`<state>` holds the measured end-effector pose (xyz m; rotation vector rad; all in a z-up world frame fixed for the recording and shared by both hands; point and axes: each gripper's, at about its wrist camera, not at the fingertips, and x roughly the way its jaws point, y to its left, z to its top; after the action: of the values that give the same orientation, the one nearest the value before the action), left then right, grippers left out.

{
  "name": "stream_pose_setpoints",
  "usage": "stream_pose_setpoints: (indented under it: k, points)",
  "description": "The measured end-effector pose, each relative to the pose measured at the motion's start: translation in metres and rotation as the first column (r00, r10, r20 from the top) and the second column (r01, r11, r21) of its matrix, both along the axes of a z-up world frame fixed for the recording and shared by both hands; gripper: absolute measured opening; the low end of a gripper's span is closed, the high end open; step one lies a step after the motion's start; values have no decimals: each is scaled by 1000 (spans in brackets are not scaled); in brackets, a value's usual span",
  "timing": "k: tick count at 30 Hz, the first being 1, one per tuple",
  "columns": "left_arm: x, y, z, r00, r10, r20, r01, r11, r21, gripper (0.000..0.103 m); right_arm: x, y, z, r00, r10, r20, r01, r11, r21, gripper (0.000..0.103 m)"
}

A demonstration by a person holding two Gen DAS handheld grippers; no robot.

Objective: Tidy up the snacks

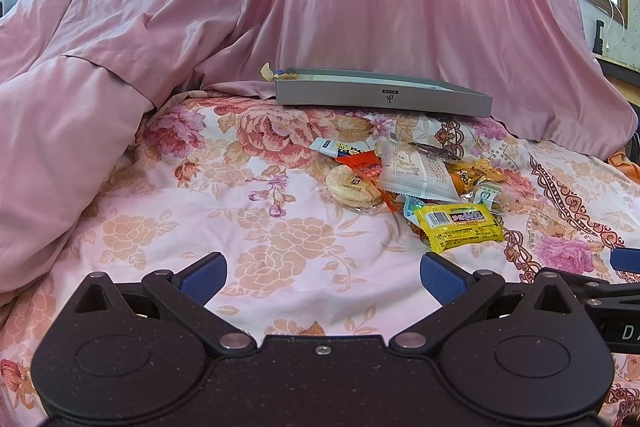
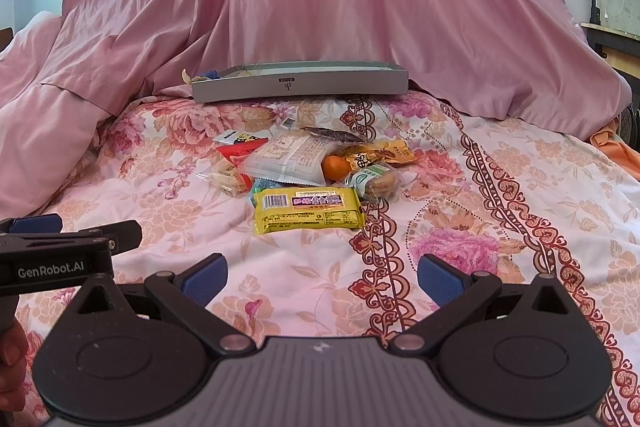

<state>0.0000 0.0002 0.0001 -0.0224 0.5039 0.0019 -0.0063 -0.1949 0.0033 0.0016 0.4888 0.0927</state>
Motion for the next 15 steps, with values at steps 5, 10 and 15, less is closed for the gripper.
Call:
stream_pose_setpoints:
  k: [5, 10, 15]
  points:
    - [0, 0, 0, 1000, -1, 0, 1, 1000, 0, 102, 0, 0, 0, 1000, 0, -1, 0, 1000, 1, 103]
    - [0, 0, 0, 1000, 0, 0, 0, 1000, 0, 102, 0, 0, 0, 1000, 0, -2, 0, 1000, 1, 103]
    - [0, 0, 0, 1000, 6, -4, -6, 1000, 5, 102, 0, 0, 0, 1000, 1, -4, -1, 1000, 2, 103]
